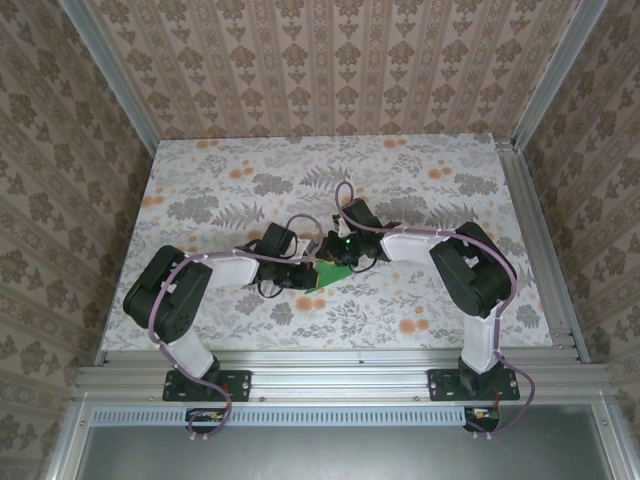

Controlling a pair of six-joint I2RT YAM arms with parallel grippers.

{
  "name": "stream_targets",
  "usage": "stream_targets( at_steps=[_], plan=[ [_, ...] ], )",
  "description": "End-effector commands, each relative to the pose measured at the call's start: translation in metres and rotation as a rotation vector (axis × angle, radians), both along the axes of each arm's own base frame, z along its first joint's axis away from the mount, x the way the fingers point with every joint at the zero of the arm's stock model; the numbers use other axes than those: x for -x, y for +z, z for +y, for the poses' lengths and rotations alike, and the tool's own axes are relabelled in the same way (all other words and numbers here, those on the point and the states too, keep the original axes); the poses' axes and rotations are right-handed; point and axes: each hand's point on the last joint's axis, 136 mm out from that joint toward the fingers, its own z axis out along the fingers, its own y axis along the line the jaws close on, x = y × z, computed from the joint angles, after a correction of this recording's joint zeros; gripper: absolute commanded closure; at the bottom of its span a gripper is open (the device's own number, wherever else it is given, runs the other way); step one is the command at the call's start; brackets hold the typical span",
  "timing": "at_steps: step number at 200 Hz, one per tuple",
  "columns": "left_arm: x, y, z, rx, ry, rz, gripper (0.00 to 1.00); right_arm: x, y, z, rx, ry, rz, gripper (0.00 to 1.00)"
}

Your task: Fold a paper plane with a square sheet of paper (pick it up from the middle)

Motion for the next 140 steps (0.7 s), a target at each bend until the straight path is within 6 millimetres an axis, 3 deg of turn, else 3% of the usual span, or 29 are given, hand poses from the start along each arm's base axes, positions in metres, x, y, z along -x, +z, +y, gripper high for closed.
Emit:
stream_targets(
  at_steps=[1,44,102,140],
  plan=[
    [0.029,-0.045,0.035,-0.163,0.012,0.117,0.94,0.009,-0.005,0.002,-0.027,-0.067,0.042,0.78],
    [0.029,-0.046,0.035,-0.156,0.009,0.118,0.94,0.017,-0.030,0.000,0.011,-0.112,0.081,0.78],
    [0.031,-0.044,0.035,-0.145,0.010,0.122,0.94,0.008,-0.059,-0.043,0.202,-0.208,0.066,0.79],
    [0.034,-0.046,0.037,-0.148,0.005,0.133,0.95,-0.004,-0.062,-0.068,0.249,-0.259,0.050,0.83]
  ],
)
